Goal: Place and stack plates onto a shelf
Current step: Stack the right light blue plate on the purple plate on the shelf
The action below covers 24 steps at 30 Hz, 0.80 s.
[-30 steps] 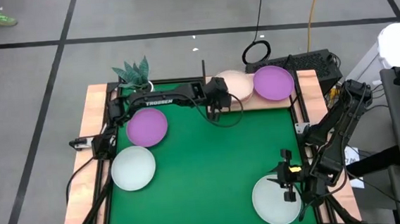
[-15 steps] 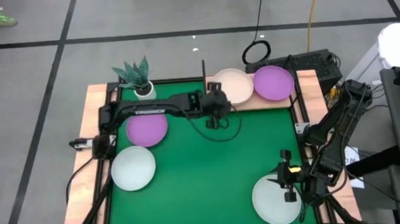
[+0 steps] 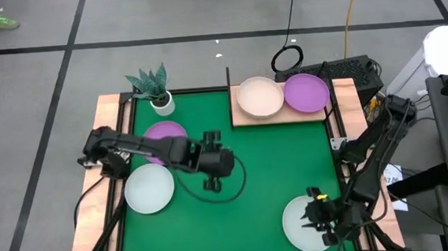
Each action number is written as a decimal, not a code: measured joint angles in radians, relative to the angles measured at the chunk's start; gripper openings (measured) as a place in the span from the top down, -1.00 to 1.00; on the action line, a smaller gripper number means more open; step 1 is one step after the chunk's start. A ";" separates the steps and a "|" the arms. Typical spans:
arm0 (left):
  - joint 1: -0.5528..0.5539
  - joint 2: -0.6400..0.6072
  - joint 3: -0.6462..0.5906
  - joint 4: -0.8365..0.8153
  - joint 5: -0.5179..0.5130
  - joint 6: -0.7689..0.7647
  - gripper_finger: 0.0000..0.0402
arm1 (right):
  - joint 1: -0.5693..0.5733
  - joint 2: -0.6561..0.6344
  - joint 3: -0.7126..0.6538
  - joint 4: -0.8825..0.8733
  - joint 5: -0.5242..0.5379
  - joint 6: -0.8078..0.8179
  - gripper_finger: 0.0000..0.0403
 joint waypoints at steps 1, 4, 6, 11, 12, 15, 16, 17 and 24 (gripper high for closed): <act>-0.023 0.000 0.000 -0.028 0.000 -0.023 0.15 | -0.001 0.018 0.003 -0.003 -0.021 0.013 0.50; -0.085 0.000 0.000 -0.070 0.001 -0.086 0.15 | -0.001 0.076 0.037 -0.006 -0.072 0.050 0.50; -0.123 0.000 0.000 -0.101 0.001 -0.128 0.15 | -0.001 0.115 0.068 -0.010 -0.106 0.066 0.50; -0.206 0.000 0.000 -0.119 0.001 -0.238 0.15 | 0.023 0.202 0.157 -0.015 -0.139 0.077 0.50; -0.222 0.000 0.000 -0.117 0.001 -0.259 0.15 | 0.029 0.218 0.171 -0.020 -0.147 0.084 0.50; -0.266 0.000 -0.001 -0.120 0.001 -0.308 0.15 | 0.051 0.254 0.188 -0.030 -0.164 0.121 0.50; -0.279 0.000 0.000 -0.126 0.001 -0.325 0.15 | 0.058 0.262 0.190 -0.030 -0.164 0.132 0.50; -0.292 0.000 -0.004 -0.130 0.001 -0.343 0.15 | 0.066 0.268 0.190 -0.028 -0.165 0.146 0.50; -0.355 0.000 -0.113 -0.135 0.000 -0.443 0.15 | 0.110 0.332 0.191 -0.030 -0.206 0.212 0.50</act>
